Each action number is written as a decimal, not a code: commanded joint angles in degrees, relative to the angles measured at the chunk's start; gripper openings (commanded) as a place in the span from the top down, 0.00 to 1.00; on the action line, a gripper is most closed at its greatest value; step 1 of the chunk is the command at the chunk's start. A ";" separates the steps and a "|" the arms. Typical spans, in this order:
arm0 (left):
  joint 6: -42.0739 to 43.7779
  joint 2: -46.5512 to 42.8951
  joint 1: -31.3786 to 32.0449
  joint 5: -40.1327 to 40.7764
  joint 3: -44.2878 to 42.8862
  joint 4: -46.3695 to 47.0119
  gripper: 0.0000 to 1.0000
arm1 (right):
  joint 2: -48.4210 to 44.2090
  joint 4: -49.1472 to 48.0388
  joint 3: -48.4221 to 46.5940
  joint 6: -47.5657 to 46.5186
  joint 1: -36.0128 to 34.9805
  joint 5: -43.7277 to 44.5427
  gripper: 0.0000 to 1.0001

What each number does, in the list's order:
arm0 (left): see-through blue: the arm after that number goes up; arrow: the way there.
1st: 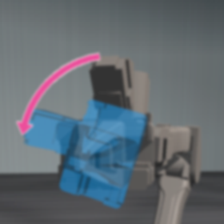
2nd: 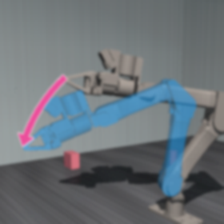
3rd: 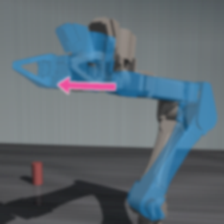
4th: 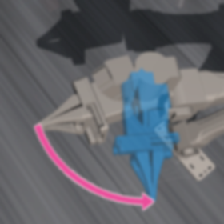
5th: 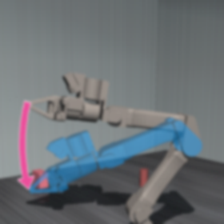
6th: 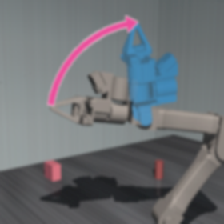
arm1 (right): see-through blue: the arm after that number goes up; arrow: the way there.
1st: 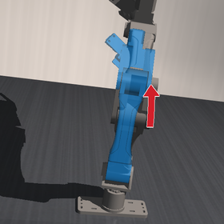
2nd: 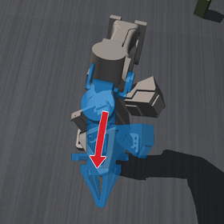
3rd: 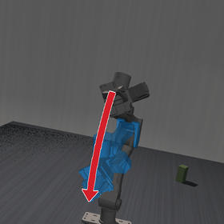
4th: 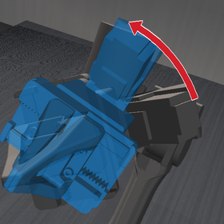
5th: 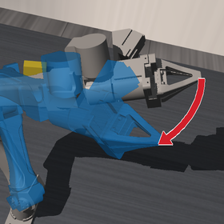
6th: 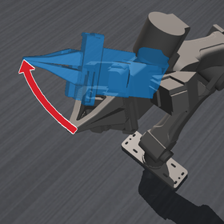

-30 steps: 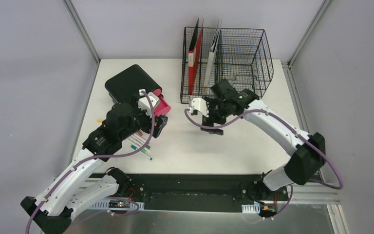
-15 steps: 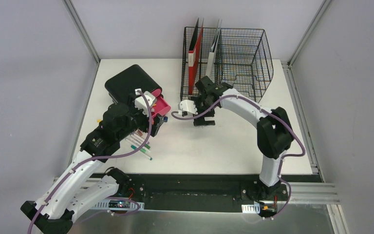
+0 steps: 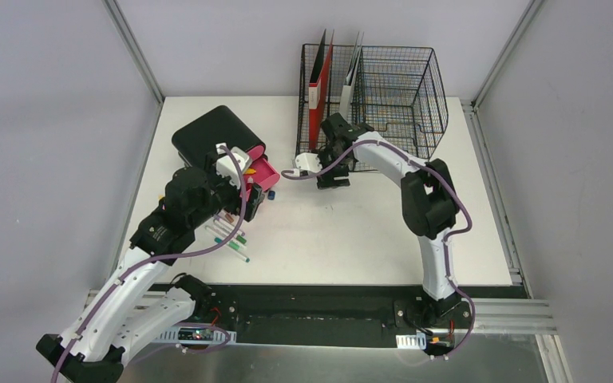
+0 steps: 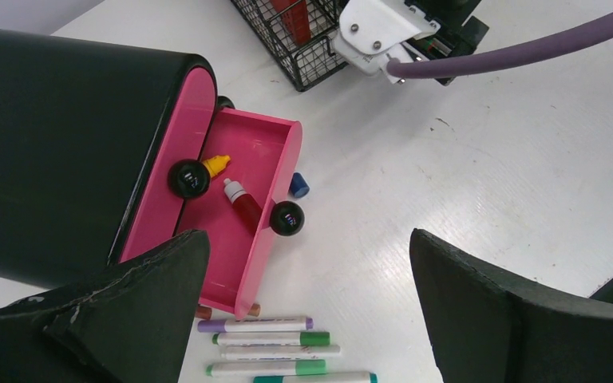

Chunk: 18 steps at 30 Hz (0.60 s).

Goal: Organize the desk
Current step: Pick up the stationery from the center of the board.

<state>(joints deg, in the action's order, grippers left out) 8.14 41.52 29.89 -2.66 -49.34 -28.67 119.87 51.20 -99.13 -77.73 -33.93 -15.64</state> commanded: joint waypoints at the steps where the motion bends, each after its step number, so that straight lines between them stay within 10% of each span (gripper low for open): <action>1: -0.05 -0.27 -1.17 -1.78 -0.05 1.77 0.01 | 2.07 -2.69 -2.86 -1.06 0.00 0.83 0.29; 18: -0.46 0.32 -2.91 -3.75 -0.05 1.87 0.01 | 7.62 -6.06 -4.96 -1.46 1.18 6.63 0.38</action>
<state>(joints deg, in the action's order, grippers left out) 8.12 41.80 27.64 -5.06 -49.32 -28.69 126.30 48.88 -101.36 -78.11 -33.80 -11.38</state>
